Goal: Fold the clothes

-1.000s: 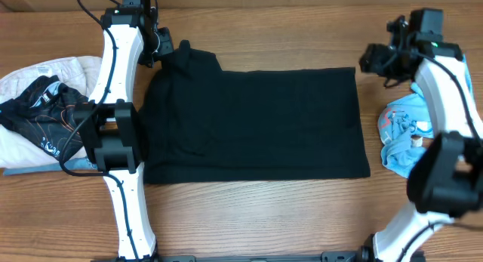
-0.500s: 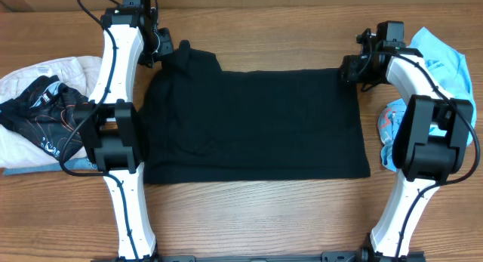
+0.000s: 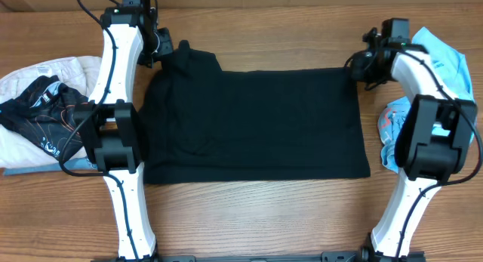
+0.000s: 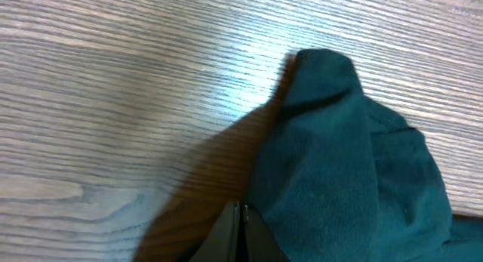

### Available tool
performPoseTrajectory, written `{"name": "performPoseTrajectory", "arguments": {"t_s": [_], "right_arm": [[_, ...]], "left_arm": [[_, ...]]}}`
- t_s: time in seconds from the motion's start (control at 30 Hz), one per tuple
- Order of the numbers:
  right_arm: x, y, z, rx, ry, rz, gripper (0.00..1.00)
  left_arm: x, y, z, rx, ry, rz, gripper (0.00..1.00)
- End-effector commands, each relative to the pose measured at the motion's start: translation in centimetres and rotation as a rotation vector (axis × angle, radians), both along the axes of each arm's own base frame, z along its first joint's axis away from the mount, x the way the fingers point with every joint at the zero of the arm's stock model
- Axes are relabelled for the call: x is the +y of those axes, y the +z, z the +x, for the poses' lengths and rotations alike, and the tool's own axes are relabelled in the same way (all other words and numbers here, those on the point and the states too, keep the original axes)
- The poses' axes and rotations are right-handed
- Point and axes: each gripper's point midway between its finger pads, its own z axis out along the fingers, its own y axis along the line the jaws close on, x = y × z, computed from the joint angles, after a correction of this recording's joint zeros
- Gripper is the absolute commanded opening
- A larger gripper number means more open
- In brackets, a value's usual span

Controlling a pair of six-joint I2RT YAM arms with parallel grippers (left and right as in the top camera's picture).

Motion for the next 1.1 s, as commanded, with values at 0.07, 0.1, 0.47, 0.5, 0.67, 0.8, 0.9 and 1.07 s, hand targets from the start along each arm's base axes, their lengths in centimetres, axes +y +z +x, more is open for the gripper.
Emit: {"name": "performPoseTrajectory", "arguments": {"t_s": [0.07,0.1,0.47,0.5,0.67,0.8,0.9,1.07], "right_arm": [[-3.4,7.0,0.1,-0.028,-0.098,0.005,0.04],[-3.5,7.6,-0.5,-0.007,-0.102,0.009,0.04],[-2.1,8.2,-8.2,0.313,-0.11,0.066,0.04],[-1.9,8.2,-8.9,0.34,-0.11,0.071,0.04],[-1.2,8.4,-12.0,0.47,-0.103,0.088,0.04],[-1.4,8.5,-14.0,0.551,-0.096,0.065,0.04],[-1.6,8.5,-14.9,0.586,-0.08,0.05,0.04],[-1.5,8.4,-15.2,0.595,-0.084,0.053,0.04]], "left_arm": [[0.9,5.6,-0.1,-0.089,0.002,0.017,0.04],[0.9,5.9,-0.6,-0.079,0.001,0.018,0.04],[1.0,9.9,-6.6,0.035,0.006,0.008,0.04],[1.0,10.3,-7.2,0.047,0.005,0.008,0.04],[0.9,9.9,-10.6,0.173,-0.016,0.011,0.04],[1.1,9.5,-12.8,0.266,-0.027,0.026,0.04],[1.9,9.2,-13.9,0.315,-0.018,0.07,0.04],[1.5,7.8,-15.1,0.383,-0.033,0.065,0.04]]}}
